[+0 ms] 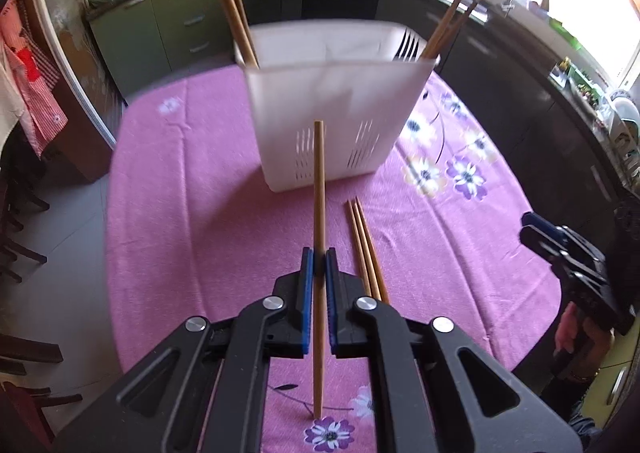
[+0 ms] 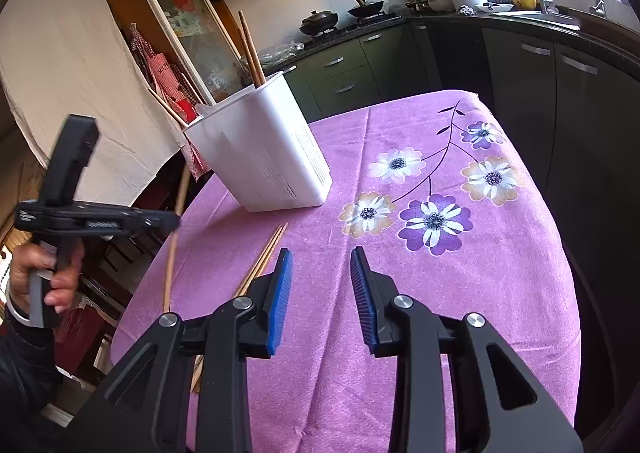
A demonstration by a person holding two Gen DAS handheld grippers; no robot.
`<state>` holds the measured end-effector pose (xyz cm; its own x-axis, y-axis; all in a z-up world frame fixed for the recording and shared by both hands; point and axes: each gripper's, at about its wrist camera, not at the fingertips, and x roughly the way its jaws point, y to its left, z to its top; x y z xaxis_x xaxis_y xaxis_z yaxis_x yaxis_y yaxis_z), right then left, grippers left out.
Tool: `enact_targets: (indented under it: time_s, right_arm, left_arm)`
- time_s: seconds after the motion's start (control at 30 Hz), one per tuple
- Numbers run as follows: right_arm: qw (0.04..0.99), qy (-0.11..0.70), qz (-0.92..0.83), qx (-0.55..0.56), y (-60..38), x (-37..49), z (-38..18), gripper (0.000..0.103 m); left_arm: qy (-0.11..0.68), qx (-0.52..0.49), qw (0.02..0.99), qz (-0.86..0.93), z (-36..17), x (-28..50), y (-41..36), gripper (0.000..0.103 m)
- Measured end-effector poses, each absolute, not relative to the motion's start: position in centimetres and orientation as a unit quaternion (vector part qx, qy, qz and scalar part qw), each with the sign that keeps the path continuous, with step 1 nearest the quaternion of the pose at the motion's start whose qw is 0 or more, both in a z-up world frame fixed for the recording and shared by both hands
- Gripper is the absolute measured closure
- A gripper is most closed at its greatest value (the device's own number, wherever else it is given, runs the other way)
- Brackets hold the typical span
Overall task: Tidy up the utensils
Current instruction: 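Grasp a wooden chopstick with the right gripper while the left gripper holds its chopstick upright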
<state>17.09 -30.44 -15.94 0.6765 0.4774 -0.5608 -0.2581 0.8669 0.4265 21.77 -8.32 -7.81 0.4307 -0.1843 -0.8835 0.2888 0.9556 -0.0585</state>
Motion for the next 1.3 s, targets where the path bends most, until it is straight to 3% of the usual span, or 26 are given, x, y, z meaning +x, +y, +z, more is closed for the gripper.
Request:
enact_targets:
  time_s: [0.4,1.3]
  right_arm:
    - [0.898,0.362,0.208,0.14,-28.6,17.6,-16.4,0.072]
    - [0.85,0.48,0.215,0.004,-15.8,25.0,-21.0,0.077]
  left_arm:
    - [0.45,0.052,0.88,-0.14,-3.5,16.9,-4.8,0.097]
    - [0.43,0.042,0.887,-0.161,-3.8,16.1,-2.2,0.096]
